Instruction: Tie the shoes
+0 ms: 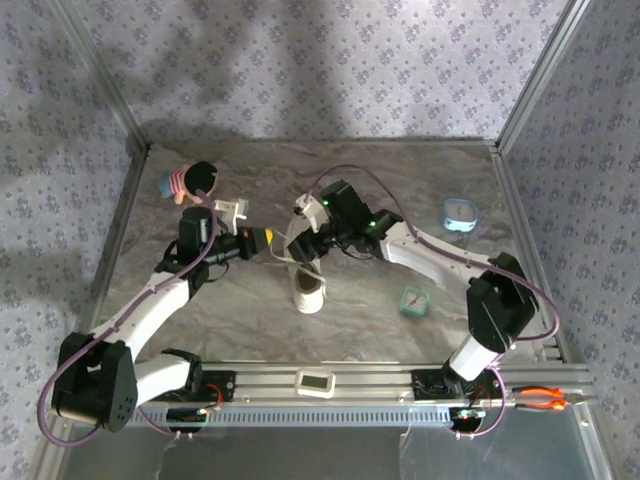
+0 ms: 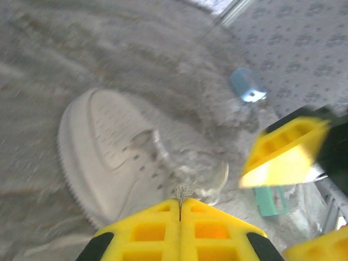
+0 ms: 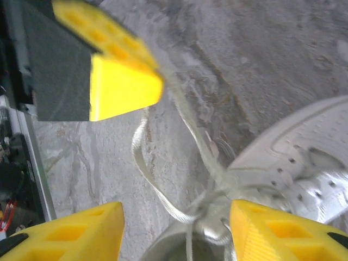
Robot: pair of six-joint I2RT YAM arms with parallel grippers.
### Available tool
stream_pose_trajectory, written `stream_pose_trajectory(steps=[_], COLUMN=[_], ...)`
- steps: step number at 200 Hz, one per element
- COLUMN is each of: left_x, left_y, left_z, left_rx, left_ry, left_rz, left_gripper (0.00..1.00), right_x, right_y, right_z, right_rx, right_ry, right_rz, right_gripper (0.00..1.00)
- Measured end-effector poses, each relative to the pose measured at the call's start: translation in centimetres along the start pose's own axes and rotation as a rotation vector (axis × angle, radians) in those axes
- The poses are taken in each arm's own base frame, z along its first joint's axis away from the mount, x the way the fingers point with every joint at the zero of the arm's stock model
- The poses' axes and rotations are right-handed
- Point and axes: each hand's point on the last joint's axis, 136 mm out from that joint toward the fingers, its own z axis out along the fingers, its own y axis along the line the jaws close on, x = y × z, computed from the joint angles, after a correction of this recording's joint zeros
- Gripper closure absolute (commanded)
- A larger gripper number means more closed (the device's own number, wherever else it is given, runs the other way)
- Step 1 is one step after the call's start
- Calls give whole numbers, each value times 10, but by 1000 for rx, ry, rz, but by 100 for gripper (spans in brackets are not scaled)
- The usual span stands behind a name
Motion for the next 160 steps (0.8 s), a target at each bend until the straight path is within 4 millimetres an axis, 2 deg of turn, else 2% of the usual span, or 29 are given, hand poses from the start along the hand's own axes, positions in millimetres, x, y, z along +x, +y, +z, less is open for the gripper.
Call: stream_pose_trajectory(steps=[26,67,86,114,133,160], left_x=[17,20,10,-22,-38,-40], left_y=[18,21,8,-25,-46,-61], left_z=[-1,-11,-22,-43,-51,-44], left_rx=[-54,-81,-72,-27,7,44], left_ry=[35,41,22,-63,-107,-85], left_rz=[-50,-64,-19,102,167,202], left_gripper=[100,100,100,100,100,100], right_x=[1,17,17,26,40,72], right_y=[-14,-35,-55,-80,-75,-40], right_z=[-14,-16,-21,-23,-16,-5], right_rx=[22,83,125,171,186,178], right_ry=[-32,-15,-32,-37,-8,57], right_rz=[96,245,352,482,461,336], right_gripper=[43,46,48,53,57,55])
